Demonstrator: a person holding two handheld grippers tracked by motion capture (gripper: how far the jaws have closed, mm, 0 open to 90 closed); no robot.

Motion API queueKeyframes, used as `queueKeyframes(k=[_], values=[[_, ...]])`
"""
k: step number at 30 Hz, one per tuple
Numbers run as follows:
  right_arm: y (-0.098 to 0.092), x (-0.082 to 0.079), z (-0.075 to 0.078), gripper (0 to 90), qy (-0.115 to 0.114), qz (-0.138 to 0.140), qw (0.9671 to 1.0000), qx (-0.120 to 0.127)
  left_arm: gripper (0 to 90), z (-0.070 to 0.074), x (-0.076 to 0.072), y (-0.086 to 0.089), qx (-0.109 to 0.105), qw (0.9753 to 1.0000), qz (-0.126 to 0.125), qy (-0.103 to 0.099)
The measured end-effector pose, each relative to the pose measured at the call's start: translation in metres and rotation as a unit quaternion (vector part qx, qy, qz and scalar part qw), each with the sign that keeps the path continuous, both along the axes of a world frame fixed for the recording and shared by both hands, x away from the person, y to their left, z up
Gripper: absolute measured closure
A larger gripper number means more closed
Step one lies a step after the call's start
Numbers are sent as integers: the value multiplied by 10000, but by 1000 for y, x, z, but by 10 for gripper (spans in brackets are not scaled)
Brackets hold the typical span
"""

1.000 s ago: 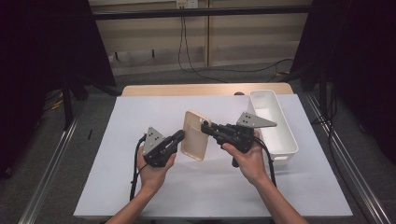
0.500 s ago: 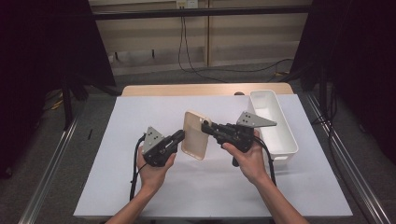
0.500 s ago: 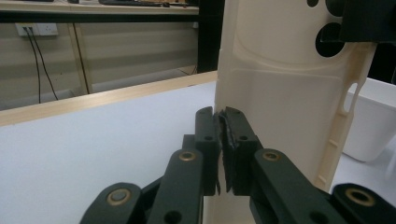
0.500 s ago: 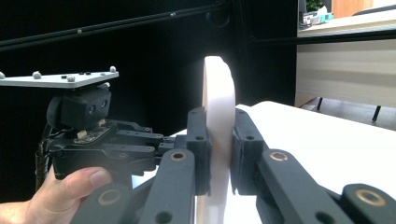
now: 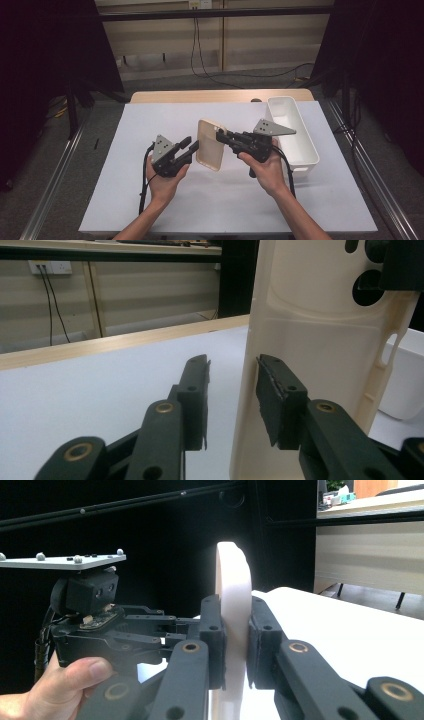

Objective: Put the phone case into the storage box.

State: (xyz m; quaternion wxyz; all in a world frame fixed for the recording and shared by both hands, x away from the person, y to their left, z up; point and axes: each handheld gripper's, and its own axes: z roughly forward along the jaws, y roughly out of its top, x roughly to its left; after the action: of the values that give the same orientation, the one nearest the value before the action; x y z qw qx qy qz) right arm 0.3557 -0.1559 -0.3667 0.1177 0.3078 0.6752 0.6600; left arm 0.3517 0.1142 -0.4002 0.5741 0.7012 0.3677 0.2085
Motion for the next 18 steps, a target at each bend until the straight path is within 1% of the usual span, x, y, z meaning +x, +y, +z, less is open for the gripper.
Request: queueKeyframes(k=[1,2,3,5,6,10,12,14,15,18], values=[[0,0,0,807,0,-8,10000,-4,637,0,0,1,5,10000,-4,-13],[0,0,0,807,-4,-12,10000,11,603,0,1,1,37,10000,29,-22],[-1,1,0,807,-14,-18,10000,-5,551,0,1,1,39,10000,55,-29],[-2,1,0,806,6,-25,10000,-7,518,0,2,1,61,10000,18,-17],[-2,1,0,807,-2,-32,10000,-21,489,0,1,1,36,10000,27,-22],[-4,2,1,807,-37,-49,10000,-19,349,-1,2,0,44,9999,43,-83],[-5,2,1,807,-49,-56,10000,-13,295,-2,2,0,71,9999,73,-121],[-6,2,1,807,-54,-53,10000,-38,238,-3,3,0,48,10000,19,-82],[-7,2,1,807,-58,-54,10000,-40,216,-3,4,0,108,9999,33,-91],[-9,3,1,807,-69,-81,9999,-45,158,-3,3,-1,136,9999,6,-69]])
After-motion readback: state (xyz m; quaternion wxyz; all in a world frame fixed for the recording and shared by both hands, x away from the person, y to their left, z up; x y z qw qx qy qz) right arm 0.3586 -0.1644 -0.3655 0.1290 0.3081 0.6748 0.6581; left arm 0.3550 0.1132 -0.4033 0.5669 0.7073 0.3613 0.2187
